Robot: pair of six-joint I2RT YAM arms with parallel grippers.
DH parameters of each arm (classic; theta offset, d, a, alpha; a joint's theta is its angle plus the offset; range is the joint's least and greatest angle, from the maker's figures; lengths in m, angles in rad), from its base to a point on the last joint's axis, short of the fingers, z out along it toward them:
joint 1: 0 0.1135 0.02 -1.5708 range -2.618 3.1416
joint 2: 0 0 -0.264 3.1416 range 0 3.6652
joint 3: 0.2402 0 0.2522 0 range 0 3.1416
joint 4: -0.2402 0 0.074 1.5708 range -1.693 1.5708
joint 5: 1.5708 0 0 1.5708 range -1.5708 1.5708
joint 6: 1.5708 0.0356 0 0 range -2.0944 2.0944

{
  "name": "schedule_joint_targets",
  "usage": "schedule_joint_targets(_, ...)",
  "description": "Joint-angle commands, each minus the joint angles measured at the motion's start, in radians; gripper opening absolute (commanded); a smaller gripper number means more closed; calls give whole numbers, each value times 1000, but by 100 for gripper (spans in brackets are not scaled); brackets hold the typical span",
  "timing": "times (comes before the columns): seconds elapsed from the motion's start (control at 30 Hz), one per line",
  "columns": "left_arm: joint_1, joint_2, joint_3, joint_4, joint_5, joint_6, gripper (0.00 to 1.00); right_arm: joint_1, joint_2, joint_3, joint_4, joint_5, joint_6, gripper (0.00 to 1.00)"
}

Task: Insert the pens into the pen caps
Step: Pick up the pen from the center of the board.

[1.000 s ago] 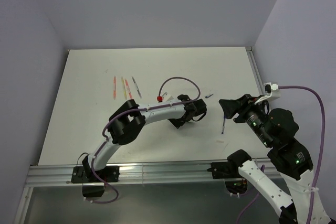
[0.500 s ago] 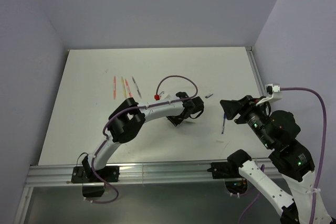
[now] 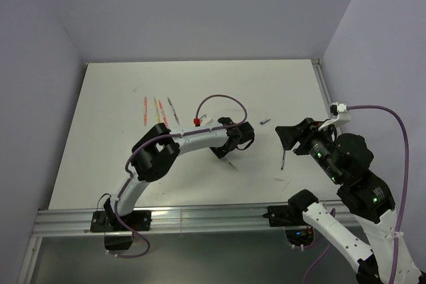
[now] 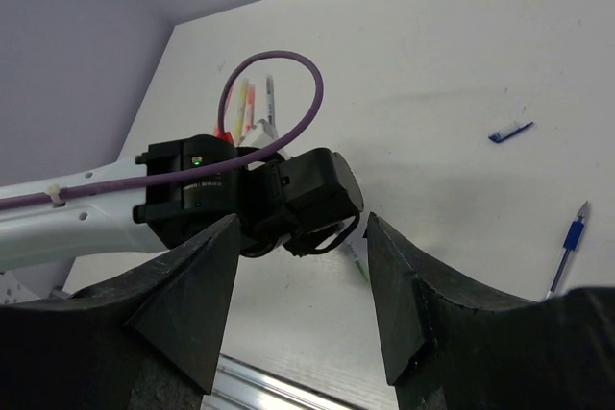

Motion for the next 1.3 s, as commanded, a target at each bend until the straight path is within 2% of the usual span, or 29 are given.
schedule_joint_targets(0.0, 13, 50, -83, 53, 15, 56, 0, 8, 40, 38, 5, -11, -16, 63)
schedule_joint_targets(0.2, 51, -108, -163, 158, -46, 232, 0, 9, 95, 41, 35, -89, -16, 62)
schedule_joint_targets(0.37, 80, -307, -264, 270, -103, 373, 0, 6, 135, 32, 70, -157, -13, 62)
schedule_joint_targets(0.57, 96, -525, -345, 461, -80, 541, 0, 6, 167, -52, 173, -255, 19, 62)
schedule_joint_targets(0.73, 97, -692, -411, 666, 7, 674, 0, 5, 218, -132, 317, -394, 54, 61)
schedule_joint_targets(1.0, 87, -810, -500, 897, 84, 740, 0, 5, 309, -197, 514, -500, 96, 61)
schedule_joint_targets(1.17, 79, -826, -511, 935, 110, 751, 0, 6, 356, -220, 590, -543, 136, 61)
schedule_joint_targets(1.27, 77, -841, -526, 968, 130, 756, 0, 12, 382, -218, 581, -531, 129, 61)
